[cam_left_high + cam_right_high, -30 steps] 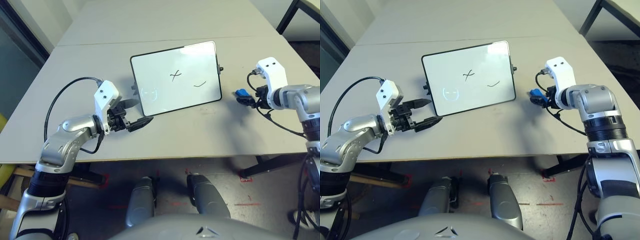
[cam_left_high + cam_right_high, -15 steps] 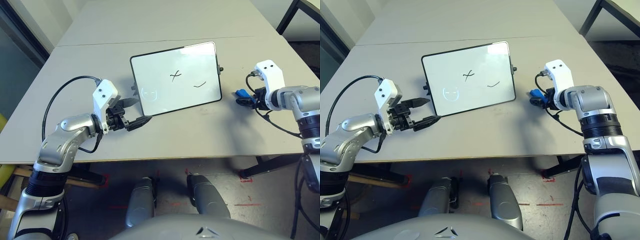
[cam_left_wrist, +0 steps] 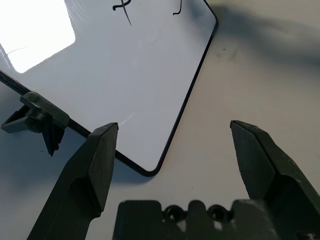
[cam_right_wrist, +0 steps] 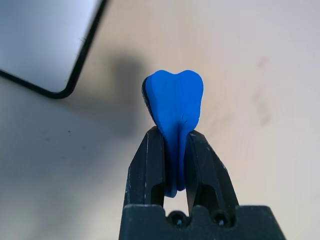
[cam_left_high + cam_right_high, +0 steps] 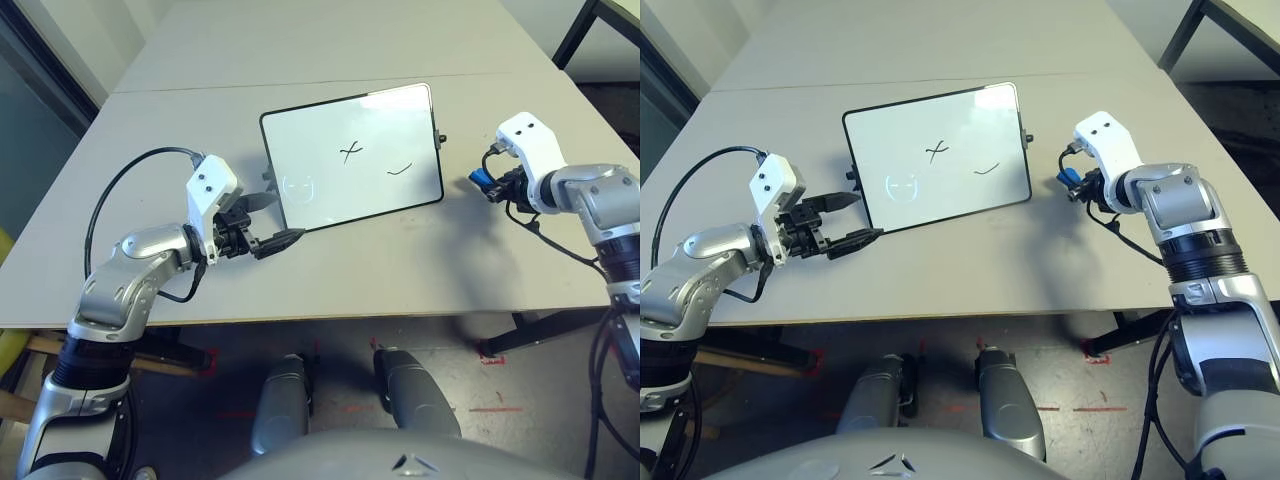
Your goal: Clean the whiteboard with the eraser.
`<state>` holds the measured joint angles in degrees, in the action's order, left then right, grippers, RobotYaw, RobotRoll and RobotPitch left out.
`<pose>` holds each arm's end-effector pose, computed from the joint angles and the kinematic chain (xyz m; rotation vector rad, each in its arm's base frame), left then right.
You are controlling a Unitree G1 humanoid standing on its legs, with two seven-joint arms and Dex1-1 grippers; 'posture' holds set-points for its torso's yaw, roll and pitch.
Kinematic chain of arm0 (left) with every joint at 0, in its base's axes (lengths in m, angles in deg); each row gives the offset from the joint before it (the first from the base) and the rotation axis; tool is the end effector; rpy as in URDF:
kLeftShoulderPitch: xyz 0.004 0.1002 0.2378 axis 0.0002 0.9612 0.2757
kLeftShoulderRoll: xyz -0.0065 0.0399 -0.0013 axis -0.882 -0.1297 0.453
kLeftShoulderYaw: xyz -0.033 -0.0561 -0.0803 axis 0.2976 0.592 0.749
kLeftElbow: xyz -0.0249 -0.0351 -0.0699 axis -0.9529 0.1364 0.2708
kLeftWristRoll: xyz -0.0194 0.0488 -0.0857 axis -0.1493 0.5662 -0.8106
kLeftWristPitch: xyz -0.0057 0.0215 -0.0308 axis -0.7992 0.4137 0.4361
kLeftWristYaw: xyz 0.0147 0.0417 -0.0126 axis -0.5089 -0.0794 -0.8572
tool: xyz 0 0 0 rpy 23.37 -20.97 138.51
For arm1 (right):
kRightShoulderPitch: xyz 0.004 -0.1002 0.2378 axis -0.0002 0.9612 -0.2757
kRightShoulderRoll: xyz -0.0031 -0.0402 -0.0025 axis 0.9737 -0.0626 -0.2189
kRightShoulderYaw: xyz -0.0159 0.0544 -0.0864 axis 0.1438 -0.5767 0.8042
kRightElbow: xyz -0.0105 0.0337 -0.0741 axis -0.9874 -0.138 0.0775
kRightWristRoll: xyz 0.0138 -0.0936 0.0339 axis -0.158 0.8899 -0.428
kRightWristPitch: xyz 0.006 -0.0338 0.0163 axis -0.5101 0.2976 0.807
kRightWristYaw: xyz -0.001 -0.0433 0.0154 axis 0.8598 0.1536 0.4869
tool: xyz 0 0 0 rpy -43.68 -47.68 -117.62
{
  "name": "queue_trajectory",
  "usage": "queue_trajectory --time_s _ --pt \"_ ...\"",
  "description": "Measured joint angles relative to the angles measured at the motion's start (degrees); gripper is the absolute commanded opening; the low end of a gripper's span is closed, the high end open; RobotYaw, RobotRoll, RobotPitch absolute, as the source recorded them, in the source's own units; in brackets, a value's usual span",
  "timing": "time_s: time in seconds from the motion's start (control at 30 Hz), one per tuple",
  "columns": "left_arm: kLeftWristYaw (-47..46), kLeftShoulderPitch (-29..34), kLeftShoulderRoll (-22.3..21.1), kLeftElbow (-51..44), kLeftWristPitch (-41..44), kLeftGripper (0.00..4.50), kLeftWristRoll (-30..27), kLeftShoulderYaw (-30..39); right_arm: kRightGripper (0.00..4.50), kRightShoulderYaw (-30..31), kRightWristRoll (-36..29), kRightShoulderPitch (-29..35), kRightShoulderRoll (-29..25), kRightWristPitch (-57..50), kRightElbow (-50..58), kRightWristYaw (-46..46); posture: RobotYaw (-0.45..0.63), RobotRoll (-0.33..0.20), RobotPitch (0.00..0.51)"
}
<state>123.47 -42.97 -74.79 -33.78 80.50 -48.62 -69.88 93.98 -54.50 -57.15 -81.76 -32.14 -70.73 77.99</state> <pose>0.2351 0.2334 0.1589 0.2035 0.2022 -0.9270 0.3028 -0.2412 0.2118 -0.7835 0.5225 0.4178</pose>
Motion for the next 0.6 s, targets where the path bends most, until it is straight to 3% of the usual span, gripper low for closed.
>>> queue_trajectory --time_s 0.23,0.6 --pt "0.0 -0.6 0.4 0.3 0.0 4.5 0.6 -0.3 0.37 6.5 8.0 -3.8 0.3 4.7 8.4 4.4 -0.19 0.0 0.12" --pt "0.1 -1.5 0.5 0.6 0.0 4.5 1.3 -0.6 0.36 9.3 15.7 -4.0 3.1 12.5 6.0 5.4 -0.17 0.0 0.113"
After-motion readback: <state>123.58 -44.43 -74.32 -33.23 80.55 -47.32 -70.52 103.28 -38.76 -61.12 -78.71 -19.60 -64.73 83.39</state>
